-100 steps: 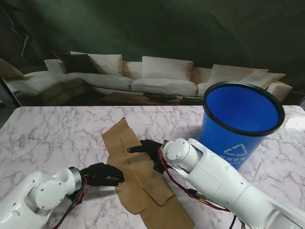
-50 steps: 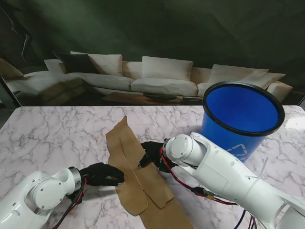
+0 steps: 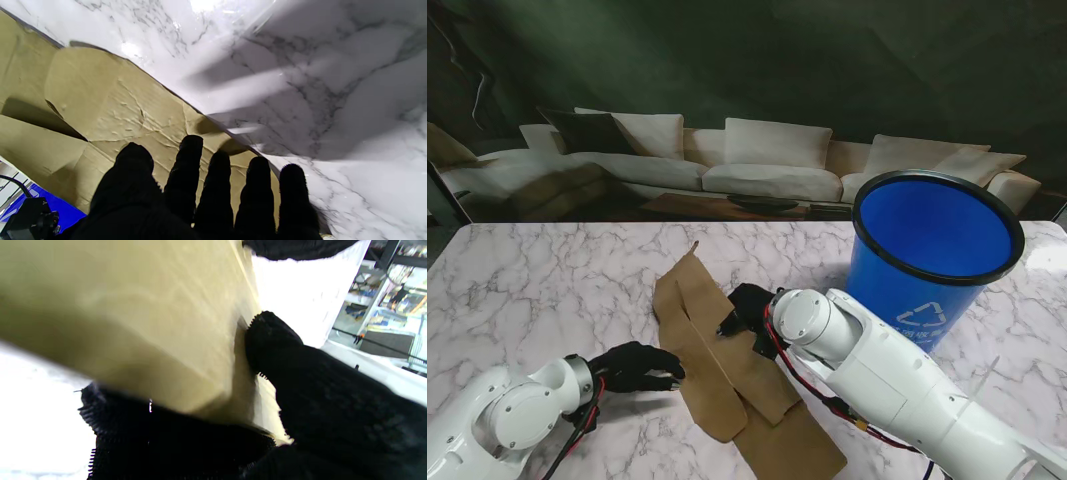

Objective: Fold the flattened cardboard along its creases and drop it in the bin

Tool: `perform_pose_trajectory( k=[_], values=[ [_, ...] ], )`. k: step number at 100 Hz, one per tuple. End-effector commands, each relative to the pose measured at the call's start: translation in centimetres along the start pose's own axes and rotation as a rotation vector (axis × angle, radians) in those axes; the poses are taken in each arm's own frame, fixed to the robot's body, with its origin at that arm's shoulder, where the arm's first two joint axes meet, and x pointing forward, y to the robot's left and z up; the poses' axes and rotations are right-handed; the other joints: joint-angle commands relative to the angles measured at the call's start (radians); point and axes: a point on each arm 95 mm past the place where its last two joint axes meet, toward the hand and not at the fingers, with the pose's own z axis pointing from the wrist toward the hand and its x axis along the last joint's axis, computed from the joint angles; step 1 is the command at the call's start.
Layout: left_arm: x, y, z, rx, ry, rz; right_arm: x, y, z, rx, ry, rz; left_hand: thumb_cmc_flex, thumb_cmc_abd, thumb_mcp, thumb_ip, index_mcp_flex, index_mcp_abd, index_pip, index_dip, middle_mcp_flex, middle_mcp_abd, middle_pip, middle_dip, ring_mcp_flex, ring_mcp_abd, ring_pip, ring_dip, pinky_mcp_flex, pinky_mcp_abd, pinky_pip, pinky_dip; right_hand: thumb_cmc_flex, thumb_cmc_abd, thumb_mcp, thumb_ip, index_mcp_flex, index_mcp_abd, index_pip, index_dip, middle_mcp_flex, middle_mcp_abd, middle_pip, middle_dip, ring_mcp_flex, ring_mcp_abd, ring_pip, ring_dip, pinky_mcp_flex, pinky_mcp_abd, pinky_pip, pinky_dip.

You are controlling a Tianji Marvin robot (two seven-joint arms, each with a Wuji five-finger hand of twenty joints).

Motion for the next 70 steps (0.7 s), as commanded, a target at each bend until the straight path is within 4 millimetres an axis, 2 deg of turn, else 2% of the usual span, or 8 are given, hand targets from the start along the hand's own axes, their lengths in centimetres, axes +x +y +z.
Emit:
perform_pose_trajectory(
  k=[1,3,6,16,23,47,70],
  values=[
    [0.4,0.0,0.1,0.006,0.013,-0.012,1.0,0.1,0.0,-0.018,0.012,0.019,-0.018,0.044,-0.031,-0.006,-0.027,0.011,-0.015,-0.010,-0.010,0.031,0.004,0.001,0.013,-0.001,0.024,0.012,-0.009,-0.011,-0.014,-0.005,0.169,0.072,0.214,0.040,0.220,-0.285,0.211,0.103,0.013,-0.043,-0.005,0.019,0.036,-0.040,0.027,0.006,0.050,-0.024,0.056,0.019],
    [0.4,-0.2,0.1,0.012,0.015,-0.010,1.1,0.3,0.0,-0.028,0.012,0.028,-0.018,0.044,-0.031,-0.006,-0.027,0.010,-0.015,-0.010,-0.010,0.031,0.004,0.001,0.014,-0.001,0.025,0.013,-0.009,-0.011,-0.013,-0.004,0.168,0.073,0.216,0.038,0.223,-0.286,0.190,0.166,0.016,-0.045,-0.018,0.032,0.035,-0.041,0.031,0.002,0.051,-0.025,0.055,0.022],
    [0.5,-0.5,0.1,0.023,0.016,-0.004,1.1,0.5,-0.1,-0.048,0.012,0.041,-0.018,0.043,-0.031,-0.006,-0.029,0.009,-0.016,-0.011,-0.009,0.032,0.005,0.002,0.015,-0.001,0.026,0.013,-0.008,-0.011,-0.011,-0.004,0.170,0.074,0.217,0.038,0.228,-0.286,0.185,0.186,0.015,-0.048,-0.020,0.037,0.035,-0.041,0.034,0.002,0.050,-0.026,0.056,0.023],
    [0.7,-1.8,-0.2,0.071,0.010,0.020,1.5,1.3,-0.2,-0.111,0.019,0.067,-0.019,0.043,-0.030,-0.006,-0.074,0.016,-0.036,-0.018,-0.006,0.031,0.007,0.003,0.023,0.000,0.030,0.016,-0.006,-0.005,-0.006,-0.002,0.171,0.077,0.218,0.037,0.237,-0.292,0.192,0.197,0.013,-0.057,-0.014,0.044,0.035,-0.046,0.039,0.004,0.050,-0.023,0.055,0.023],
    [0.9,-2.9,-0.6,0.111,0.006,0.029,2.0,1.9,-0.3,-0.162,0.035,0.075,-0.021,0.043,-0.031,-0.006,-0.079,0.017,-0.037,-0.018,-0.004,0.029,0.008,0.005,0.025,0.001,0.031,0.017,-0.005,-0.005,-0.003,-0.001,0.173,0.083,0.216,0.036,0.237,-0.304,0.208,0.215,0.008,-0.071,-0.011,0.055,0.035,-0.055,0.043,0.005,0.050,-0.027,0.056,0.024],
    [1.2,-6.1,-1.7,0.257,-0.029,0.038,4.4,4.0,-0.8,-0.387,0.143,0.114,-0.021,0.039,-0.031,-0.006,-0.031,0.008,-0.016,-0.011,0.028,0.031,0.015,0.008,0.052,0.005,0.038,0.022,0.004,0.012,0.011,0.003,0.175,0.114,0.199,0.034,0.228,-0.333,0.235,0.267,-0.011,-0.100,0.005,0.111,0.036,-0.087,0.036,0.003,0.045,-0.043,0.039,0.019],
    [1.9,-7.7,-0.8,0.385,-0.036,-0.113,6.7,7.0,-2.5,-0.578,0.293,0.130,-0.019,0.037,-0.030,-0.006,-0.005,0.008,-0.009,-0.008,0.057,0.030,0.012,0.010,0.081,0.013,0.043,0.027,0.006,0.056,0.023,0.011,0.175,0.141,0.174,0.037,0.210,-0.359,0.251,0.301,-0.027,-0.119,0.014,0.138,0.038,-0.114,0.013,-0.003,0.040,-0.057,0.009,0.011]
  ],
)
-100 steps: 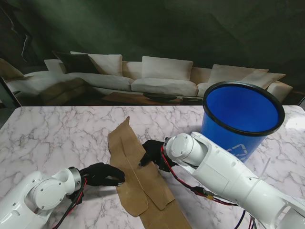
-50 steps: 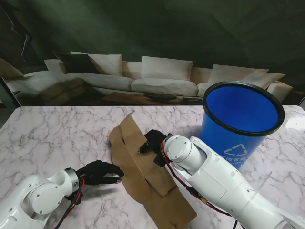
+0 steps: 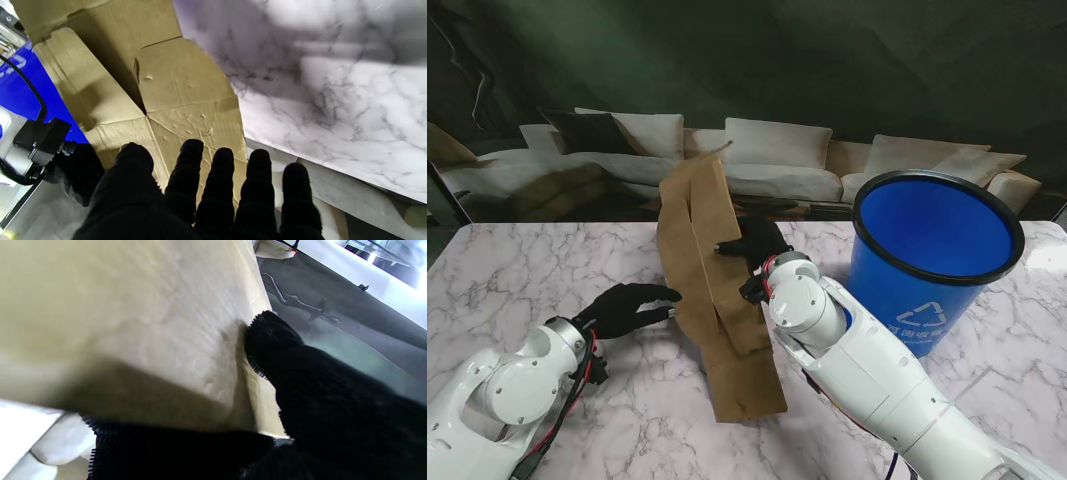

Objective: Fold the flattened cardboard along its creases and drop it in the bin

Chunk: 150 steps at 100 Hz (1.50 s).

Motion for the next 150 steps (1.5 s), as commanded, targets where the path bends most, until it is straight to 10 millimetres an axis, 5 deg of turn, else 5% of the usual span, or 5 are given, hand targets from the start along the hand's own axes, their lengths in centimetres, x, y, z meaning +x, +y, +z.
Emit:
perform_pose_trajectory(
  k=[1,45,88,120,150],
  values=[
    [1.0,-0.2,0.7,0.008,0.016,0.019,2.3,1.5,0.2,-0.054,0.066,0.006,-0.019,0.037,-0.030,-0.006,0.035,-0.002,0.011,-0.003,0.020,0.004,-0.003,0.009,0.010,0.003,0.022,0.015,-0.001,0.022,0.021,0.012,0.175,0.142,0.167,0.057,0.182,-0.359,0.253,0.105,-0.026,-0.101,0.017,0.016,0.042,-0.121,0.004,0.001,0.037,-0.057,0.007,0.002],
    [1.4,1.2,2.0,0.046,-0.012,-0.072,10.2,10.7,-1.0,-0.354,0.436,0.085,-0.016,0.036,-0.030,-0.005,0.042,0.001,0.011,-0.001,0.037,0.004,-0.004,0.015,0.024,0.006,0.024,0.026,-0.002,0.035,0.031,0.026,0.175,0.171,0.136,0.061,0.161,-0.400,0.286,0.131,-0.048,-0.137,0.040,0.023,0.043,-0.145,-0.030,-0.004,0.027,-0.069,-0.037,-0.004],
    [1.5,2.0,1.8,0.035,-0.032,-0.100,15.0,19.4,-5.3,-0.550,0.632,0.095,-0.013,0.038,-0.029,-0.005,0.044,0.004,0.012,-0.001,0.036,0.006,-0.005,0.018,0.024,0.008,0.024,0.030,-0.006,0.035,0.027,0.029,0.175,0.177,0.128,0.063,0.159,-0.405,0.293,0.134,-0.050,-0.141,0.046,0.017,0.044,-0.146,-0.036,-0.002,0.025,-0.068,-0.047,-0.001],
    [1.5,2.3,1.8,0.023,-0.034,-0.102,15.0,25.7,-9.5,-0.700,0.687,0.001,-0.011,0.039,-0.029,-0.005,0.045,0.004,0.012,0.000,0.036,0.006,-0.004,0.018,0.023,0.008,0.023,0.031,-0.005,0.035,0.024,0.031,0.175,0.181,0.124,0.064,0.157,-0.407,0.293,0.133,-0.051,-0.142,0.047,0.015,0.044,-0.147,-0.040,-0.001,0.025,-0.070,-0.051,0.002],
    [1.4,2.4,2.0,0.018,-0.031,-0.101,11.0,29.8,-12.9,-0.815,0.643,-0.114,-0.012,0.039,-0.030,-0.005,0.043,0.004,0.012,-0.001,0.036,0.006,-0.004,0.019,0.023,0.009,0.023,0.032,-0.006,0.035,0.023,0.033,0.175,0.185,0.120,0.064,0.150,-0.404,0.291,0.132,-0.054,-0.139,0.044,0.012,0.044,-0.145,-0.045,0.000,0.024,-0.068,-0.055,0.004]
  ],
)
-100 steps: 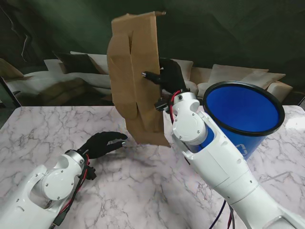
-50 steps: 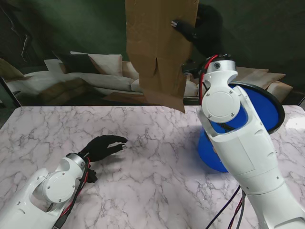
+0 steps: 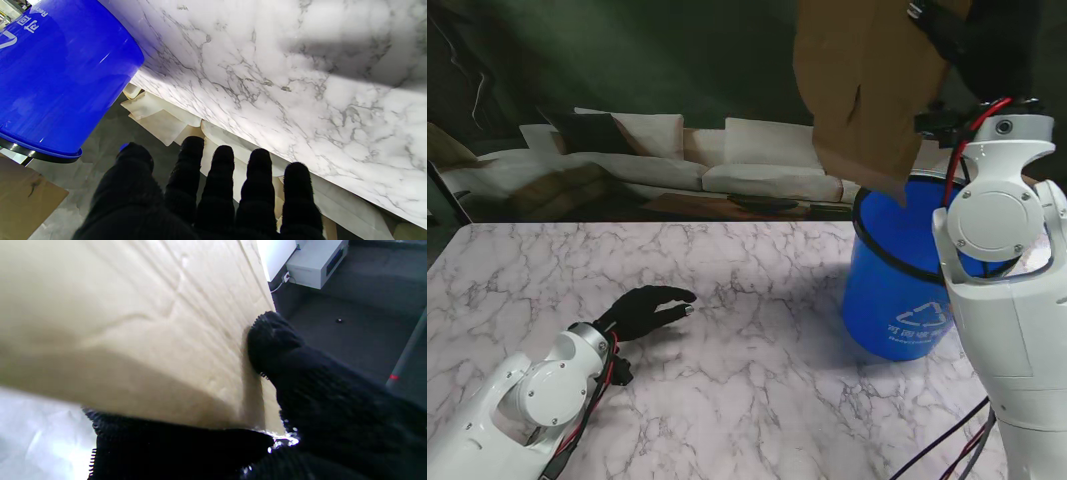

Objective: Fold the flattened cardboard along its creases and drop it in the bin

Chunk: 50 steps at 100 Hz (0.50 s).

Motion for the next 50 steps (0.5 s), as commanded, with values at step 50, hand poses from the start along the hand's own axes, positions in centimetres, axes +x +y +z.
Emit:
perform_pose_trajectory(
  k=[50],
  values=[
    [0.0,0.5,0.6,-0.035,0.005,-0.004,-6.4,5.2,-3.2,-0.071,-0.094,-0.167,-0.011,0.039,-0.030,-0.005,0.013,0.004,0.006,0.000,0.012,0.004,-0.004,0.008,0.023,0.004,0.022,0.010,-0.009,0.020,0.019,0.023,0.176,0.168,0.144,0.065,0.149,-0.401,0.265,0.074,-0.043,-0.127,0.030,-0.002,0.044,-0.123,-0.023,-0.003,0.022,-0.051,-0.010,0.007]
  ],
)
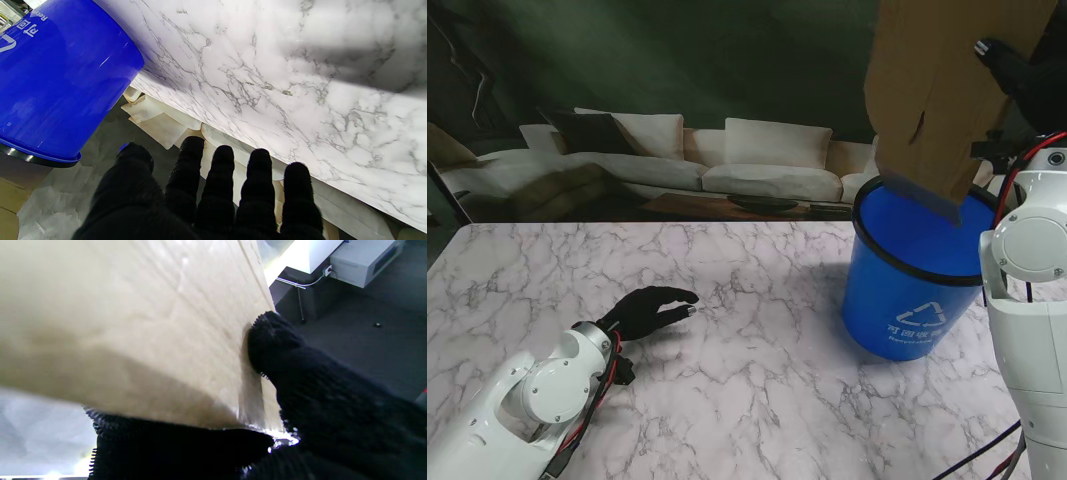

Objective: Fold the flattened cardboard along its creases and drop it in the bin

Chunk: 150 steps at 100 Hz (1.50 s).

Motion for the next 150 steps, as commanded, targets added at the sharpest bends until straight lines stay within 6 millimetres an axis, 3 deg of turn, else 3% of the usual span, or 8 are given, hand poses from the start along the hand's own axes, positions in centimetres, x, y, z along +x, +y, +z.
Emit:
perform_pose_trajectory(
  k=[1,78,105,120,131,140,150],
  values=[
    [0.0,0.3,0.1,-0.020,0.003,-0.004,-1.0,0.2,-0.5,-0.005,-0.019,-0.019,-0.011,0.039,-0.030,-0.004,0.013,0.003,0.006,0.000,0.012,0.005,-0.004,0.008,0.022,0.003,0.022,0.010,-0.009,0.020,0.019,0.023,0.176,0.168,0.144,0.065,0.149,-0.401,0.254,0.072,-0.043,-0.126,0.029,-0.002,0.044,-0.123,-0.021,-0.003,0.022,-0.046,0.000,0.007],
    [0.0,0.5,0.3,-0.034,0.004,-0.002,-6.5,-0.3,-5.2,0.037,-0.139,-0.108,-0.008,0.040,-0.029,-0.004,0.013,0.003,0.007,0.000,0.012,0.006,-0.003,0.008,0.022,0.004,0.022,0.010,-0.009,0.016,0.014,0.022,0.179,0.178,0.140,0.065,0.138,-0.390,0.248,0.065,-0.051,-0.117,0.021,-0.008,0.041,-0.107,-0.046,-0.007,0.014,-0.025,-0.021,0.003],
    [0.0,0.6,0.3,-0.037,0.003,-0.003,-7.8,-0.9,-6.9,0.080,-0.179,-0.124,-0.010,0.039,-0.030,-0.005,0.012,0.004,0.006,-0.001,0.012,0.005,-0.003,0.008,0.020,0.005,0.022,0.010,-0.009,0.016,0.013,0.022,0.187,0.216,0.117,0.064,0.084,-0.384,0.233,0.059,-0.089,-0.110,-0.041,-0.063,0.018,-0.071,-0.176,-0.035,-0.048,0.010,-0.109,-0.022],
    [-0.1,0.6,0.3,-0.036,0.003,-0.004,-8.2,-1.2,-7.9,0.130,-0.192,-0.120,-0.009,0.039,-0.030,-0.004,0.012,0.003,0.006,-0.001,0.011,0.007,-0.004,0.007,0.020,0.004,0.021,0.010,-0.009,0.014,0.011,0.021,0.194,0.255,0.098,0.066,-0.032,-0.362,0.199,0.042,-0.166,-0.088,-0.086,-0.121,-0.087,-0.038,-0.322,-0.064,-0.192,0.022,-0.215,-0.044],
    [-0.1,0.6,0.4,-0.036,0.002,-0.005,-8.3,-1.1,-8.4,0.166,-0.208,-0.124,-0.008,0.040,-0.029,-0.004,0.011,0.002,0.006,-0.001,0.011,0.006,-0.003,0.007,0.020,0.004,0.022,0.010,-0.009,0.012,0.011,0.021,0.182,0.283,0.059,0.077,-0.121,-0.330,0.159,-0.004,-0.243,-0.060,-0.114,-0.174,-0.176,-0.011,-0.407,-0.086,-0.300,0.037,-0.277,-0.050],
    [-0.1,0.6,0.4,-0.036,0.002,-0.005,-8.3,-1.0,-8.6,0.186,-0.210,-0.128,-0.008,0.039,-0.030,-0.004,0.012,0.003,0.006,-0.001,0.011,0.006,-0.003,0.007,0.019,0.005,0.022,0.010,-0.009,0.013,0.011,0.021,0.169,0.306,0.017,0.091,-0.186,-0.321,0.202,-0.148,-0.293,-0.051,-0.113,-0.221,-0.237,-0.001,-0.470,-0.113,-0.368,0.038,-0.319,-0.053],
    [-0.2,0.6,0.4,-0.036,0.002,-0.006,-8.3,-0.8,-8.8,0.209,-0.213,-0.131,-0.008,0.040,-0.029,-0.004,0.011,0.005,0.006,-0.001,0.011,0.007,-0.004,0.007,0.019,0.005,0.022,0.010,-0.009,0.012,0.010,0.020,0.144,0.338,-0.044,0.109,-0.253,-0.315,0.208,-0.214,-0.351,-0.047,-0.133,-0.231,-0.310,0.012,-0.521,-0.139,-0.449,0.046,-0.355,-0.067]
  ],
)
